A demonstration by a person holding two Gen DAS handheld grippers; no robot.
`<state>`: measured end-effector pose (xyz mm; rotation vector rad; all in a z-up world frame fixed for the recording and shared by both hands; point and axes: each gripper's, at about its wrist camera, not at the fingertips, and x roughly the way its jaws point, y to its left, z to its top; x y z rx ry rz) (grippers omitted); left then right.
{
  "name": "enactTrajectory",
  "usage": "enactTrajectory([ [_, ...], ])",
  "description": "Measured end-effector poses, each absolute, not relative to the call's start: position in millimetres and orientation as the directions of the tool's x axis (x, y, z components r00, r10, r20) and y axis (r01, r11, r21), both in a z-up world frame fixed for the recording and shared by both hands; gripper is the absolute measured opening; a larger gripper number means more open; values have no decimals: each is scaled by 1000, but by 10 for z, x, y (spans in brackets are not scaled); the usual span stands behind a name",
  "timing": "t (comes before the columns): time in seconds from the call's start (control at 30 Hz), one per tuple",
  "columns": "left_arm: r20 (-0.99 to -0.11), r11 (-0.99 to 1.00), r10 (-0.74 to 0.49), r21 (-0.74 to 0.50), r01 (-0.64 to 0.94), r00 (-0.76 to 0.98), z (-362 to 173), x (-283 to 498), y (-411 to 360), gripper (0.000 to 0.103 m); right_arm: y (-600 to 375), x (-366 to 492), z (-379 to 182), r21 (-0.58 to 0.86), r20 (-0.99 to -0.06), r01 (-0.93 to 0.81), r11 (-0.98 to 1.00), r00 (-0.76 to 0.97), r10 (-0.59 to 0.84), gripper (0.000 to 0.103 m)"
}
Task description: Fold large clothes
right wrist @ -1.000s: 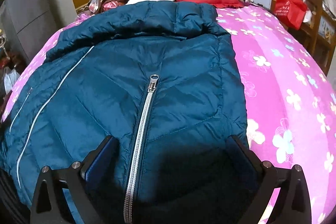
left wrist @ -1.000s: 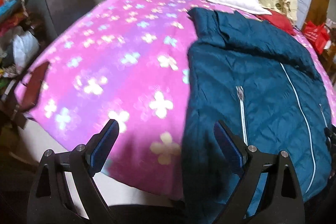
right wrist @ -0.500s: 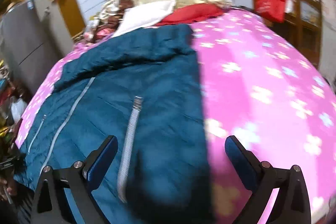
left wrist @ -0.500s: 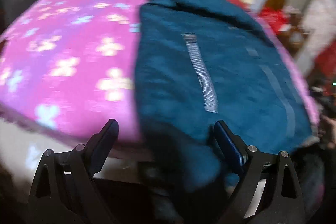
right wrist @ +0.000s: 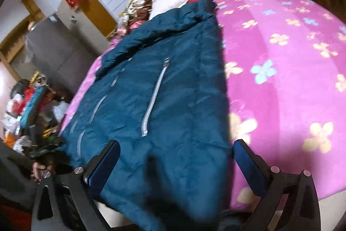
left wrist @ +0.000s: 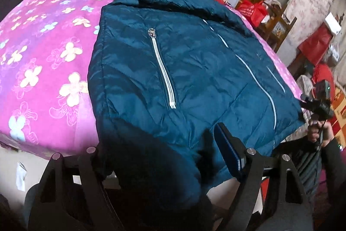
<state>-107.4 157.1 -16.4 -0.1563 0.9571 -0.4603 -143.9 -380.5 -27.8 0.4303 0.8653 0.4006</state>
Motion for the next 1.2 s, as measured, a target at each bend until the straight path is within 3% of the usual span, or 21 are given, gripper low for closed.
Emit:
enactTrajectory([
  [0.37, -749, 882, -468, -362, 303, 469, -179, -1101, 1577, 81, -3572, -1246, -335, 652, -538, -290, 701, 474, 697, 102],
  [0.5, -752, 889, -455, -353, 291, 477, -199, -1215, 1585, 79, -3636, -1286, -373, 644, -548, -244, 725, 514, 660, 81],
  [0.57, -751, 897, -440, -343, 279, 492, -202, -1239, 1567, 78, -3661, -1295, -379, 641, -551, -230, 732, 526, 648, 77],
  [0.67, -758, 912, -409, -316, 263, 508, -198, -1244, 1537, 64, -3638, -1292, -346, 600, -581, -230, 767, 534, 614, 68],
  [0.77, -743, 901, -433, -373, 222, 509, -214, -1225, 1657, 45, -3655, -1302, -344, 588, -583, -235, 774, 540, 607, 67],
  [0.87, -713, 866, -496, -450, 220, 496, -227, -1195, 1758, 45, -3637, -1329, -349, 571, -580, -248, 782, 553, 598, 67],
  [1.13, -714, 870, -489, -439, 223, 501, -196, -1128, 1690, 45, -3601, -1348, -353, 548, -576, -257, 796, 574, 582, 68],
  [1.2, -700, 860, -503, -464, 214, 507, -182, -1133, 1743, 32, -3617, -1359, -359, 552, -571, -258, 793, 576, 585, 68],
])
